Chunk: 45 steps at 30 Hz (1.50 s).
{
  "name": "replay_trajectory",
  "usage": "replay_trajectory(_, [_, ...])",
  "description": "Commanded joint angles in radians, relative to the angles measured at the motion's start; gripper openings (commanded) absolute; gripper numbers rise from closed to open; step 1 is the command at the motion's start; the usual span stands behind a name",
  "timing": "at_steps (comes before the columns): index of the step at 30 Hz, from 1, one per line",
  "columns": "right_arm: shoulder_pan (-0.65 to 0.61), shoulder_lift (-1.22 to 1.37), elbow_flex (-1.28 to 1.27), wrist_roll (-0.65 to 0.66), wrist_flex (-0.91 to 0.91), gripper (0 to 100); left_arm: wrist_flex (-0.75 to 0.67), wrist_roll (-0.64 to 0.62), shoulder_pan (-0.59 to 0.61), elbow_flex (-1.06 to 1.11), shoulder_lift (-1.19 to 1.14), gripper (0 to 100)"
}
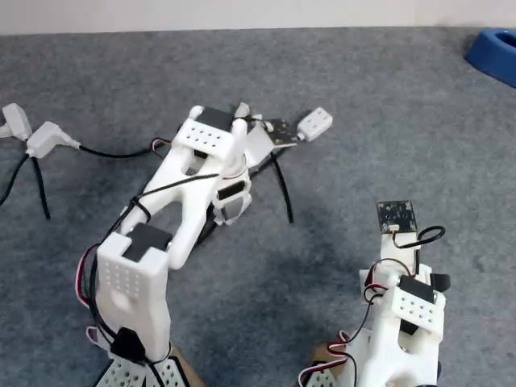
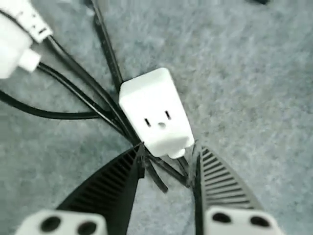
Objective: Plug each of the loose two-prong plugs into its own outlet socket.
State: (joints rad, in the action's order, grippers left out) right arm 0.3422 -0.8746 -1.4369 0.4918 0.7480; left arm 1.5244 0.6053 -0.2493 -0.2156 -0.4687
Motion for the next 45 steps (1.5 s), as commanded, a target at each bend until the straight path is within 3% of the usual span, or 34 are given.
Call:
replay_trajectory(1, [-0.012, -0.002, -0.004, 0.014, -0.002, 47.5, -0.041, 0.011, -0.019, -0.039, -0.093, 18])
replay_trajectory(12, [-0.012, -0.002, -0.004, 0.014, -0.002, 47.5, 0.008, 0.011, -0.068, -0.266, -0.357, 18])
replay_trajectory(18, [-0.008, -0.002, -0.004, 0.014, -0.002, 47.5, 0.146, 0.012, -0.131, -0.394, -0.41, 18])
replay_trajectory(21, [-0.007, -0.002, -0.004, 0.014, -0.002, 47.5, 0.255, 0.054, -0.163, -0.421, -0.389, 11])
replay_trajectory(26, [-0.007, -0.002, -0.004, 0.014, -0.002, 47.5, 0.258, 0.06, -0.242, -0.234, -0.277, 1])
replay_trajectory(32, [0.008, -0.002, -0.004, 0.012, -0.002, 47.5, 0.25, 0.143, -0.406, 0.054, -0.076, 0])
replay_trajectory(38, [0.225, -0.002, 0.041, 0.008, -0.007, 47.5, 0.063, 0.247, -0.532, 0.384, 0.157, 0])
replay_trajectory(45, [0.522, -0.005, 0.101, -0.173, -0.182, 47.5, -0.17, 0.247, -0.481, 0.568, 0.329, 0])
